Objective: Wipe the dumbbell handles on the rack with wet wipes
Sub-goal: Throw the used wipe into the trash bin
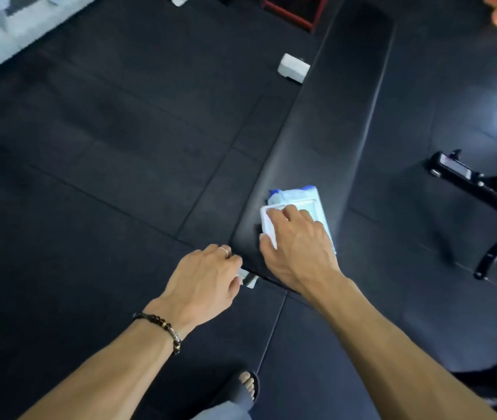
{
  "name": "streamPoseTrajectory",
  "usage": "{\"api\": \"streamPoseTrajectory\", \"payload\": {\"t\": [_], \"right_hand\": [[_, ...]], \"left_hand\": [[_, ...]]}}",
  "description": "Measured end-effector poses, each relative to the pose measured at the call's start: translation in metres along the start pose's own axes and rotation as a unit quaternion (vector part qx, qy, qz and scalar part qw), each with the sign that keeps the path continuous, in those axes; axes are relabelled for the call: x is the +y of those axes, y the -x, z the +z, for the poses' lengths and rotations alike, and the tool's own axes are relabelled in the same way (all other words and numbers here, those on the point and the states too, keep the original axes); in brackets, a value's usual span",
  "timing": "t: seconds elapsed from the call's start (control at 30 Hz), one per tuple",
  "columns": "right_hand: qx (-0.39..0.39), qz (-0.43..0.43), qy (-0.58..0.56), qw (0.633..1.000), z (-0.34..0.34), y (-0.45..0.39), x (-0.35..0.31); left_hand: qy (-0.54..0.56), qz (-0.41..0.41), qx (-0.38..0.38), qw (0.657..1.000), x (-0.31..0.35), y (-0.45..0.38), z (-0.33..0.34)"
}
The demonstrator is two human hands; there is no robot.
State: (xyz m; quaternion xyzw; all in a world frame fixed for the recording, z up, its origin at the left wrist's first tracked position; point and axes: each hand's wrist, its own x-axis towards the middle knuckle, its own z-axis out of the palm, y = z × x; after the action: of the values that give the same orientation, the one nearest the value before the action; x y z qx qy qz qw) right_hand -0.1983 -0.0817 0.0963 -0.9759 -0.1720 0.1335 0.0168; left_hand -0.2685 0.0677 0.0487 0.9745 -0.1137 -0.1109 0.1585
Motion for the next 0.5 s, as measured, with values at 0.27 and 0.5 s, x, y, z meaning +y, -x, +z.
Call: {"api": "streamPoseTrajectory", "payload": {"t": [0.27,0.5], "right_hand": [[0.001,0.144,-0.117,0.983,0.043,-0.003,0.106],[0.080,0.154,-0.217,0.961,0.079,-0.034,0.112]], "left_hand": [[-0.027,0.080,-0.005,0.996,0.036,-0.088,0.038],[-0.052,0.137,-0.010,0.989,0.024,-0.131,0.047]]}}
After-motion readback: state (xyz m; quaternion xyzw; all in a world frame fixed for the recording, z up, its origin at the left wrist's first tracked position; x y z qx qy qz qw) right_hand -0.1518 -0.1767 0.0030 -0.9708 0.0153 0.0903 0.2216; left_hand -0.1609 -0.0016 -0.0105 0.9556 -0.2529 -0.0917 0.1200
